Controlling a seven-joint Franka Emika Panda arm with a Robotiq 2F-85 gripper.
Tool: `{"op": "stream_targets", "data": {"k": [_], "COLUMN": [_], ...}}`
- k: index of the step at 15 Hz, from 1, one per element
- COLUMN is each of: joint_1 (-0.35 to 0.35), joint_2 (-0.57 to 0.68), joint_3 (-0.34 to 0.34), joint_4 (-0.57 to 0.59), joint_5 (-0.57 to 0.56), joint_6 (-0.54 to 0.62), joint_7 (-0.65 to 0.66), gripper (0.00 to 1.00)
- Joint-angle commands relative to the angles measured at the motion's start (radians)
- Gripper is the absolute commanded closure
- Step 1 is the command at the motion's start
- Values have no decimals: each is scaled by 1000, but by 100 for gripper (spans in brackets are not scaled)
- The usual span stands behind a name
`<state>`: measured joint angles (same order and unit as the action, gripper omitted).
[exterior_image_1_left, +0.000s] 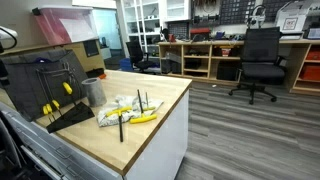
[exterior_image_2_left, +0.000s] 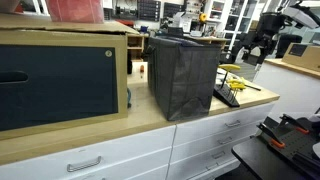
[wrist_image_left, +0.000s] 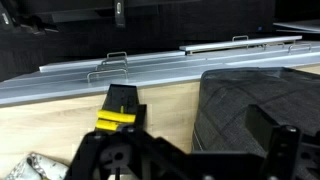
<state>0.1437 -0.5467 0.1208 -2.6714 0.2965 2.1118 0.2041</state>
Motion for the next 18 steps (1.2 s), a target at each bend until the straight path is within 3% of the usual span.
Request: {"op": "stream_targets", "data": {"k": [1,7,18], "joint_1": [-4,-30,-266], "joint_2": [0,33,184], "joint_3": [3,-14,-172], "joint_4": [1,28,126], "joint_5": [1,-18,-137], "joint_6": [-3,-2,17], "joint_7": [-2,-9,26], "gripper": [0,0,0]}}
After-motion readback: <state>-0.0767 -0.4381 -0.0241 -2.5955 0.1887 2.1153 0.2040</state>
